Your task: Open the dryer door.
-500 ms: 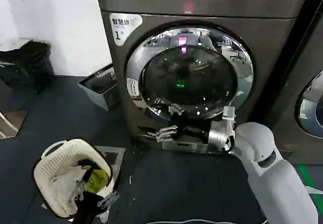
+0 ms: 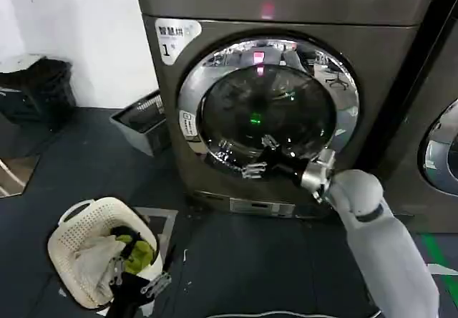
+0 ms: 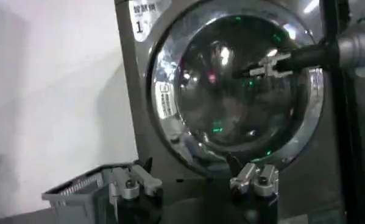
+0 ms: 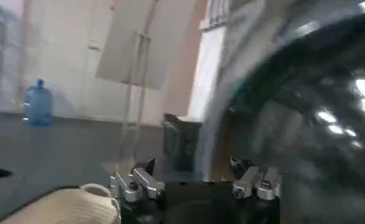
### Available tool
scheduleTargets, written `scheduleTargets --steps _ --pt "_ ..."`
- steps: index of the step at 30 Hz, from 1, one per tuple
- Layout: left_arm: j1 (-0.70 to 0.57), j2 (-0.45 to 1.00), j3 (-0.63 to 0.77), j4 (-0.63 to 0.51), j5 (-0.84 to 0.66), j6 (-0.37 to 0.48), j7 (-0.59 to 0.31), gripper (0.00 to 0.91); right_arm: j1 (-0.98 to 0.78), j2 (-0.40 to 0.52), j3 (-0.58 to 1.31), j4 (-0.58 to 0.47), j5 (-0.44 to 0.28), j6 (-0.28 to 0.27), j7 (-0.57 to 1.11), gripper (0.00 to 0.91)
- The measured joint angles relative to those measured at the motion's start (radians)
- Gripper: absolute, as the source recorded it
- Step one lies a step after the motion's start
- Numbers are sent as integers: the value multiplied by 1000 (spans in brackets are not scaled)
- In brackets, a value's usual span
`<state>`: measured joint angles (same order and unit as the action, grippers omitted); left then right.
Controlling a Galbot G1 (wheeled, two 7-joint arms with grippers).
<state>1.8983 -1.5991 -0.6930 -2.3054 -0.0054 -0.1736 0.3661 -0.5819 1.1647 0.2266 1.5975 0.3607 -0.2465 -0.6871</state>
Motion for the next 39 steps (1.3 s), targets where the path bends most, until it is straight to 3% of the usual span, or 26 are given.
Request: scheduleTargets --steps 15,31,39 --pt "0 -10 -11 -20 -3 50 -4 907 163 136 -143 -203 -49 28 22 907" --pt "2 -10 -15 -44 2 140 8 907 218 211 -197 -294 -23 10 3 907" --pt "-7 -6 -49 -70 -64 208 131 907 207 193 -194 -265 -14 -20 -116 907"
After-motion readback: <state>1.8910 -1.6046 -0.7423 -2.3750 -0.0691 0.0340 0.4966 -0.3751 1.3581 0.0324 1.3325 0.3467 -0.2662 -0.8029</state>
